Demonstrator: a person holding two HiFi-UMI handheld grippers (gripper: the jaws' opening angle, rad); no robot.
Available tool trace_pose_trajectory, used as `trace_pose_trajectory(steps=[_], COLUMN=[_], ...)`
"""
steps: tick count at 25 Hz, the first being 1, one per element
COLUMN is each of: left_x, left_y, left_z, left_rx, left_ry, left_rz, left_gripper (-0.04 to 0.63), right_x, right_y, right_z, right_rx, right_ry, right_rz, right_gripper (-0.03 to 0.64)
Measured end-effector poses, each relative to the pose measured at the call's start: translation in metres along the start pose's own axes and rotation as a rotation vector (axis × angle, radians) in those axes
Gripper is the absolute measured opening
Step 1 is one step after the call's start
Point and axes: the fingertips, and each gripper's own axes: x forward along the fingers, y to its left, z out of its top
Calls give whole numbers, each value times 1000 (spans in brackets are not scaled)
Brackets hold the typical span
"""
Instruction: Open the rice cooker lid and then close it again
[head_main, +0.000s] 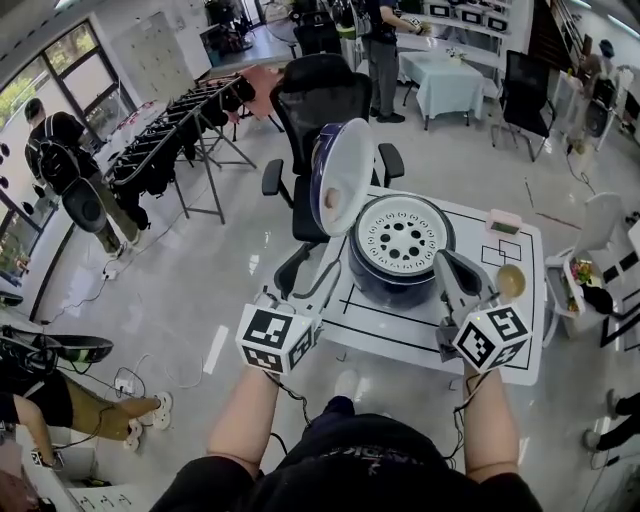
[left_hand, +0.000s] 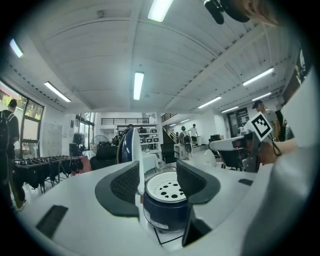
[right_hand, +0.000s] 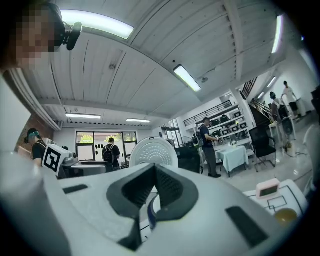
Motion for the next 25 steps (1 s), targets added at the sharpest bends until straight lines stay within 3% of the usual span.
trace_pose_trajectory(steps=[9, 25], left_x=[-24, -45], left_y=[-66, -85], left_z=[-3, -4], left_rx=[-1, -6], left_ry=[-2, 0], left_rz=[-32, -2], left_gripper=[222, 222], right_x=[-51, -77], right_y=[4, 11], right_z=[-5, -5], right_rx=[-3, -8], right_ry=[1, -2], right_rz=[19, 46], right_gripper=[2, 2])
